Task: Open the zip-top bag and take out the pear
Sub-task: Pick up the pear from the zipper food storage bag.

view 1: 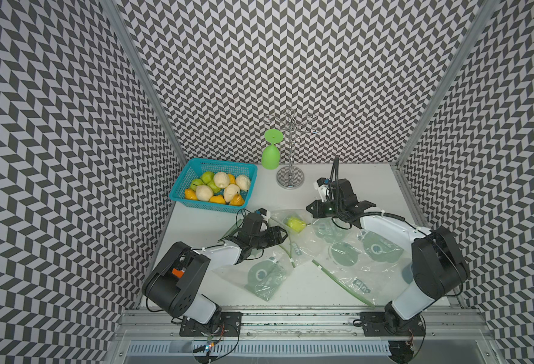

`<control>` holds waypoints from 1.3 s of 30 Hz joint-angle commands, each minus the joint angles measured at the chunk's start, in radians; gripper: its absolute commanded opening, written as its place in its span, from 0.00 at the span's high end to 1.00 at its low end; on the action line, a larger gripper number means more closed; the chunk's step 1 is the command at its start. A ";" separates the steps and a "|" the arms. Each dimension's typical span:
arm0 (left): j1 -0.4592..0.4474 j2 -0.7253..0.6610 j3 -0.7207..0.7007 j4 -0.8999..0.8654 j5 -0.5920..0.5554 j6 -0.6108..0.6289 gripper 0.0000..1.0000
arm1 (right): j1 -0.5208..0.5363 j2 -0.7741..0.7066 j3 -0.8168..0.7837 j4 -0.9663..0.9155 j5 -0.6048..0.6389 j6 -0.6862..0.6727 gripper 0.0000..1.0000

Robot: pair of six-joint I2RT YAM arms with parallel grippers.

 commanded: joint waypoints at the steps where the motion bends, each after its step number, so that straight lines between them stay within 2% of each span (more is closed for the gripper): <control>1: 0.002 -0.017 0.004 -0.002 -0.014 0.017 0.38 | 0.022 0.040 0.018 0.012 -0.006 0.012 1.00; 3: 0.002 -0.013 0.002 0.000 -0.015 0.014 0.42 | 0.023 0.068 0.018 0.030 -0.008 0.018 1.00; 7: 0.002 0.020 0.014 0.016 -0.008 0.013 0.62 | 0.024 0.120 0.017 0.056 -0.003 0.023 1.00; 9: 0.000 0.050 0.031 0.013 -0.005 0.018 0.65 | 0.022 0.141 0.016 0.069 -0.005 0.023 1.00; 12: 0.002 0.095 0.056 0.023 -0.013 0.023 0.58 | 0.024 0.166 0.007 0.083 -0.010 0.022 1.00; 15: 0.000 0.123 0.073 0.040 -0.020 0.033 0.36 | 0.024 0.173 -0.022 0.105 -0.017 0.023 1.00; 18: -0.001 0.141 0.086 0.066 -0.020 0.035 0.24 | 0.024 0.188 -0.047 0.125 -0.030 0.024 1.00; 29: -0.005 0.179 0.120 0.069 0.003 0.052 0.18 | 0.051 0.251 -0.086 0.174 -0.059 0.008 1.00; 36: -0.003 0.162 0.137 0.011 -0.004 0.097 0.07 | 0.076 0.282 -0.076 0.177 -0.074 -0.042 1.00; 39: 0.002 0.160 0.141 -0.004 -0.003 0.108 0.06 | 0.092 0.294 -0.071 0.180 -0.101 -0.070 1.00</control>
